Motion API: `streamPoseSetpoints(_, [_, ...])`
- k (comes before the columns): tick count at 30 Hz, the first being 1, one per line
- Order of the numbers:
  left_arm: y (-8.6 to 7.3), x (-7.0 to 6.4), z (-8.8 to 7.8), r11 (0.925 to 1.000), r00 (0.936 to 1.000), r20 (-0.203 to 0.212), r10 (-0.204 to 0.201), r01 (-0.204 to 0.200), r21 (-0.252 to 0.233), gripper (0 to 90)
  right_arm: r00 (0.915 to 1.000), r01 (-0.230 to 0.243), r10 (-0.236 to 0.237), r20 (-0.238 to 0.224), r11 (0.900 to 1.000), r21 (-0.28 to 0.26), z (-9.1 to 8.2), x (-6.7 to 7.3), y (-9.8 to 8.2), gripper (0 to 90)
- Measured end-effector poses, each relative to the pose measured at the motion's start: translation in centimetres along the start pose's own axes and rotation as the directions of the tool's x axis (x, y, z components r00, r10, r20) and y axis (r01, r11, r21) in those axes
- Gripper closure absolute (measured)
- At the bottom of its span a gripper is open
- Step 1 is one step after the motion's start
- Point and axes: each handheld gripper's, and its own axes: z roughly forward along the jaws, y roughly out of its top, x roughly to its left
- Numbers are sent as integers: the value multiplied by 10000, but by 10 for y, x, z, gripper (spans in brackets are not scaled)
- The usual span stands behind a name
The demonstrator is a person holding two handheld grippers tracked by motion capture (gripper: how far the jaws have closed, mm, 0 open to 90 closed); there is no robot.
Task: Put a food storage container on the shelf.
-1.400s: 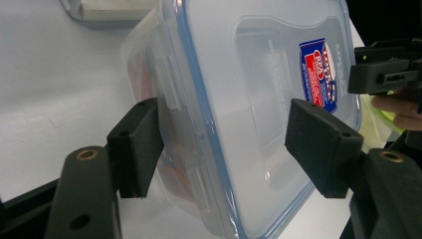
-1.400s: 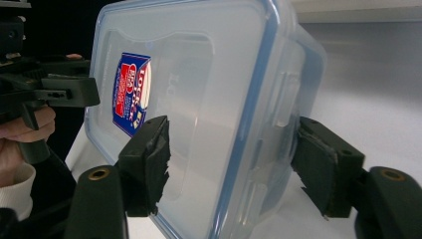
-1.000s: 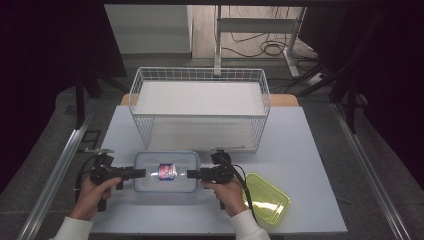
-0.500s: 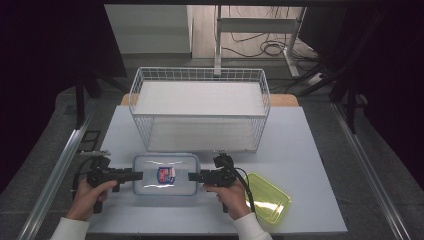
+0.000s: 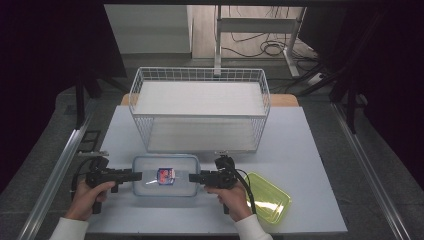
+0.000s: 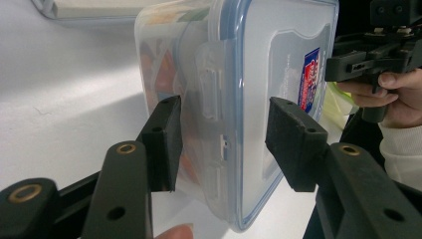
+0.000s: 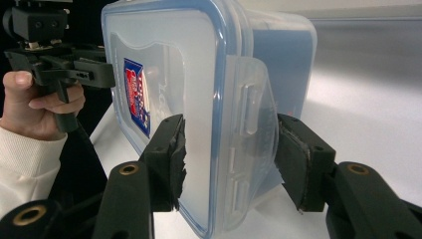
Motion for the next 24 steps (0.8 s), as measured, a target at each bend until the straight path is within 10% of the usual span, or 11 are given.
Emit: streamPoseSetpoints(24, [11, -37, -6, 9961, 9964, 346, 773, -758, -441, 522, 9987, 515, -514, 29, 9944, -920, -40, 16, -1, 491])
